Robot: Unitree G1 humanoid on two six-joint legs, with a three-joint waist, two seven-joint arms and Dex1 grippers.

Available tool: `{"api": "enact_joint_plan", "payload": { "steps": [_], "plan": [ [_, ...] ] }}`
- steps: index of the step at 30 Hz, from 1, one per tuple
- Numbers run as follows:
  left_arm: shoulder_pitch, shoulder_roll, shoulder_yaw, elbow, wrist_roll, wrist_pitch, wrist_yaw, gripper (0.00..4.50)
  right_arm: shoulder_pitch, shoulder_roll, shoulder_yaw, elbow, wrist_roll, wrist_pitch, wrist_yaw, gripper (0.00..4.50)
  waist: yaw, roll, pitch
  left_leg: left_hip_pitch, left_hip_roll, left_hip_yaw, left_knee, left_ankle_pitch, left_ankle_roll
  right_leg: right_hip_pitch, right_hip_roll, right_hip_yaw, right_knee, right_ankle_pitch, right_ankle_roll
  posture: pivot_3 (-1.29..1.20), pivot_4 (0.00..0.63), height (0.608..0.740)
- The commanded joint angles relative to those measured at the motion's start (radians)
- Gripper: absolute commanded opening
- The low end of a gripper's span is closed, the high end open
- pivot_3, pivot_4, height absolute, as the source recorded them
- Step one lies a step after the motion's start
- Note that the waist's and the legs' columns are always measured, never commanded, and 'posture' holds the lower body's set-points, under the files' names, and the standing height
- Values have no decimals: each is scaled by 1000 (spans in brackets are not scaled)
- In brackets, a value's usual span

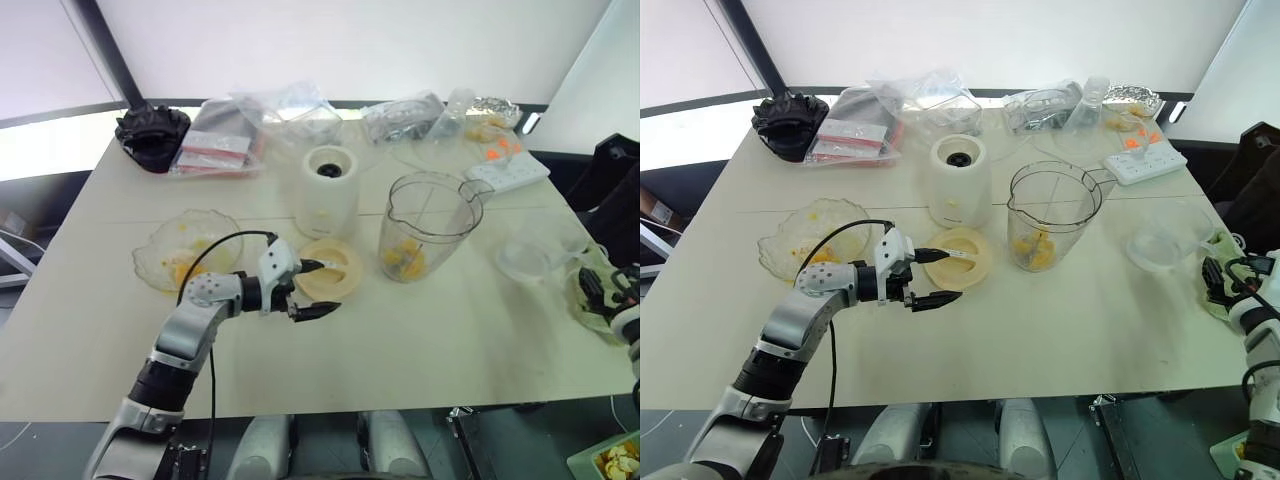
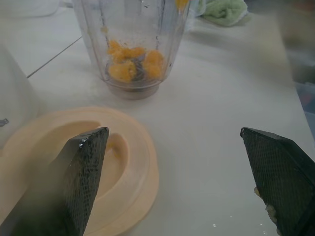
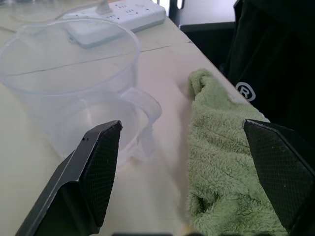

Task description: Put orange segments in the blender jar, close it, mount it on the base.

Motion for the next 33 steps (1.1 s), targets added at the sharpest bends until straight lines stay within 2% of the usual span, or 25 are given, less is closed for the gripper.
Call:
{"api": "enact_joint_plan", "payload": {
  "steps": [1,20,33],
  "plan": [
    [-3,8,1,-38,-23,-8,7,4460,-22,-2,-9,16,-21,-37,-3,4098,-1,1,0,0,0,0,0,0,0,0,0,0,0,0,0,0,150,740],
    [15,78,-2,-56,-30,-21,0,4460,-150,21,24,160,-89,-121,-52,4098,-21,2,0,0,0,-3,-1,0,0,0,0,0,0,0,0,0,150,740],
    [13,81,-6,-65,-28,-27,14,4460,-283,33,57,325,-140,-218,-116,4098,-22,2,0,0,0,-3,-1,0,0,0,0,0,0,0,0,0,150,740]
  ]
}}
